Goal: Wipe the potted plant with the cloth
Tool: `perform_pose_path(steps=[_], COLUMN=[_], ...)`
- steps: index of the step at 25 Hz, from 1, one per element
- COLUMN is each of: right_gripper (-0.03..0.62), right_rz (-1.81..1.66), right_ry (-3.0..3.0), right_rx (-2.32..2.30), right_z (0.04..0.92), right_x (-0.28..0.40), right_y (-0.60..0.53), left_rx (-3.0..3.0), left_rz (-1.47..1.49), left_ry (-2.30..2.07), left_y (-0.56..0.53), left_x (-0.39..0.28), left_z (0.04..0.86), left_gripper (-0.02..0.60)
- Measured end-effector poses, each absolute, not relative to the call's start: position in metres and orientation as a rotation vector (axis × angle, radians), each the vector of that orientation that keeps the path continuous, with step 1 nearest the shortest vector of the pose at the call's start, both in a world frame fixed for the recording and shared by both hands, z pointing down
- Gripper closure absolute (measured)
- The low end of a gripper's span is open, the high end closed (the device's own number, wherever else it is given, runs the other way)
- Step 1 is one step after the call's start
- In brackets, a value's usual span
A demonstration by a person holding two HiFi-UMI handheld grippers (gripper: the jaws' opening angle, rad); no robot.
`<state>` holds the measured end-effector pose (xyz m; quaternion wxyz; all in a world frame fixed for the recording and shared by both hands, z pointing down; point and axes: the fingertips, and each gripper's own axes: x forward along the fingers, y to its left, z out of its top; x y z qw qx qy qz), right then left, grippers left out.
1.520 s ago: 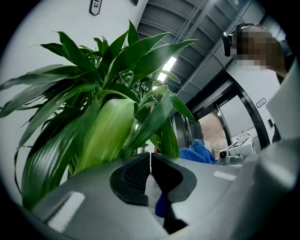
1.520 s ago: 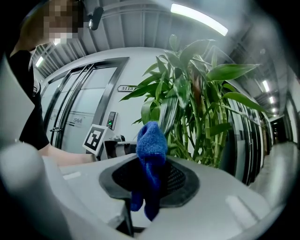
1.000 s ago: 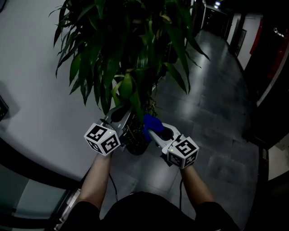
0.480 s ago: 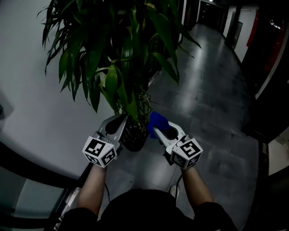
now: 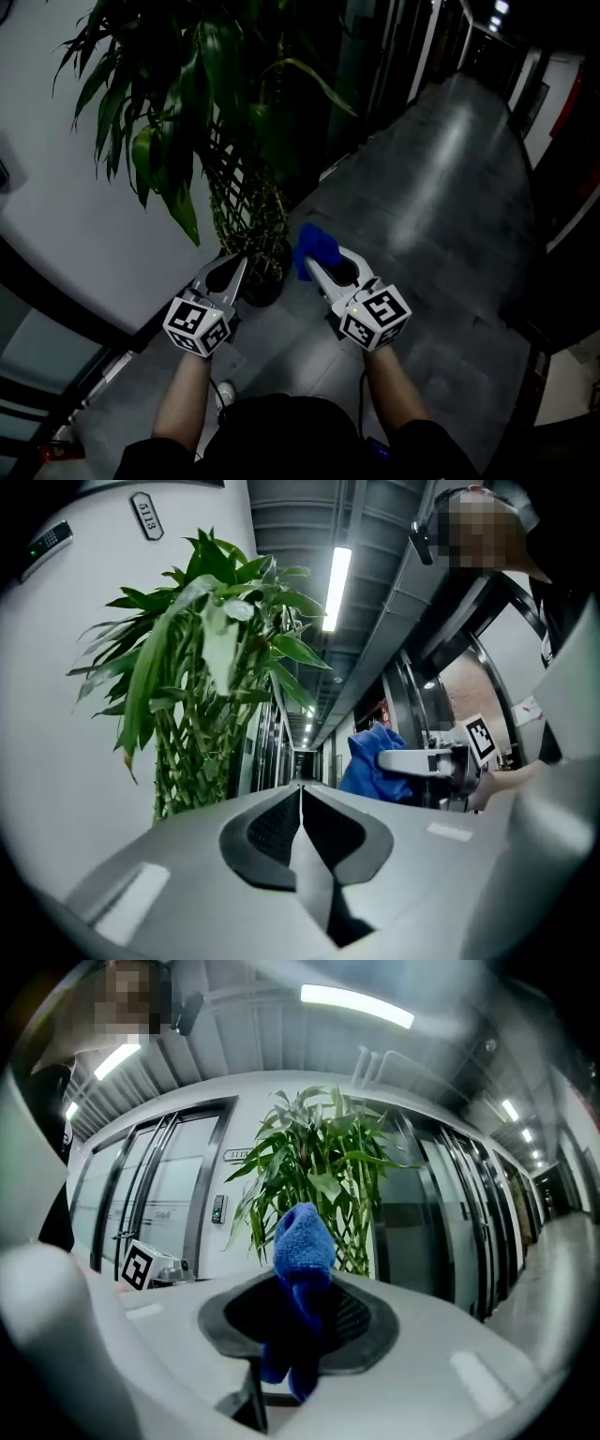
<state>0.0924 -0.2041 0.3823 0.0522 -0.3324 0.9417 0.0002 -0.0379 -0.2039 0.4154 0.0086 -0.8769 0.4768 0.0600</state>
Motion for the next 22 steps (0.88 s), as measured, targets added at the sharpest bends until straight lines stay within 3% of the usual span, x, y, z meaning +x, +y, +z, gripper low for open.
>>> perform_pose_path(steps=[6, 22], right_gripper=[0.482, 0.482], right_rz=[0.063, 0.359], right_ry=[2.897, 2.856], right_rx=[-0.903, -0.86], right_z=[0.365, 0.258], right_x=[0.133, 0.121], right_y=[-0.208, -0.292], left_rx=[-2.686, -2.557], left_rz=[0.13, 0.219], left_ry=[1.515, 1.642], left_y=[-0.195, -0.303], left_x=[0.02, 0.001], left_z=[0.398, 0.32], left_gripper=[0.568, 0.568])
